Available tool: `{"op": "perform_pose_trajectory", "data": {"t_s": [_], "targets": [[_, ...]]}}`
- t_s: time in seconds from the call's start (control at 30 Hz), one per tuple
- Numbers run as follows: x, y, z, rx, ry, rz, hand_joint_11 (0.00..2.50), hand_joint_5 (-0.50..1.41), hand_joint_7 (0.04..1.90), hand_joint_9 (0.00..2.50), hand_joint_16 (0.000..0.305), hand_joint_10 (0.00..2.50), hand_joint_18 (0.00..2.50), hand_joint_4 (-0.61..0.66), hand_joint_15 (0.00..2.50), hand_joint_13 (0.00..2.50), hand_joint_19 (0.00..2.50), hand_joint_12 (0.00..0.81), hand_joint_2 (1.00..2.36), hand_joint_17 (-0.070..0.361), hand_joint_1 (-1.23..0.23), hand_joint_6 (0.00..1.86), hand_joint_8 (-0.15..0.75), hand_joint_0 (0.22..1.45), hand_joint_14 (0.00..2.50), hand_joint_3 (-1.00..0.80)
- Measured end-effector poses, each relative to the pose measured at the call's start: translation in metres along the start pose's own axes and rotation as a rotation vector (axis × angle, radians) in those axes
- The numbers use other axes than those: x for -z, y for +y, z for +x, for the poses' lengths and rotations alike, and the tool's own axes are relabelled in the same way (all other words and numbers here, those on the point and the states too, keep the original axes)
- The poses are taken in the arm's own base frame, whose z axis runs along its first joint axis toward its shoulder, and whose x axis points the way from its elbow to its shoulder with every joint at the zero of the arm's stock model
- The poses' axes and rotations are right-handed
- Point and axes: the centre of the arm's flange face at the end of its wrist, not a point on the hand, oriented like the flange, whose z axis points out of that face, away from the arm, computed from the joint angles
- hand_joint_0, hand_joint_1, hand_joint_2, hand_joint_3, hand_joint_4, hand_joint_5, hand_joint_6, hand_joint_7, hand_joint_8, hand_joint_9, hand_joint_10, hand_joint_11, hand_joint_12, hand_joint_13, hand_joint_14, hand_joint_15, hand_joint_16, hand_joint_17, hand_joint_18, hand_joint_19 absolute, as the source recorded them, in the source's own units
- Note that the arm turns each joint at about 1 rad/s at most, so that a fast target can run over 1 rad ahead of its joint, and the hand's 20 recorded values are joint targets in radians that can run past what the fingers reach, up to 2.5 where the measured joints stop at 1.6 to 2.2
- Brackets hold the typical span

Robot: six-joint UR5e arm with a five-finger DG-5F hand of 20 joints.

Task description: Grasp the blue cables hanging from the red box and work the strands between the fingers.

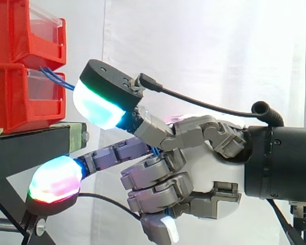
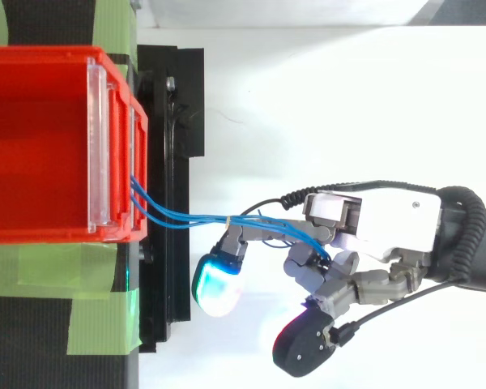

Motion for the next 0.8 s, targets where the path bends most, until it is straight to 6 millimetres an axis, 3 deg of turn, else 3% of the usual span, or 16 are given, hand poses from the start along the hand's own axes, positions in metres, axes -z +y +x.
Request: {"op": "perform_pose_trajectory", "data": {"t_s": [0.8], "targets": [[0.0000, 0.0001, 0.0001, 0.000, 0.000, 0.000, 2.50, 0.10, 1.23, 1.33, 0.201, 2.50, 1.95, 0.24, 1.91, 1.69, 0.71, 0.669, 1.00, 0.151, -0.56, 0.01, 0.552, 0.78, 2.50, -0.98]]}}
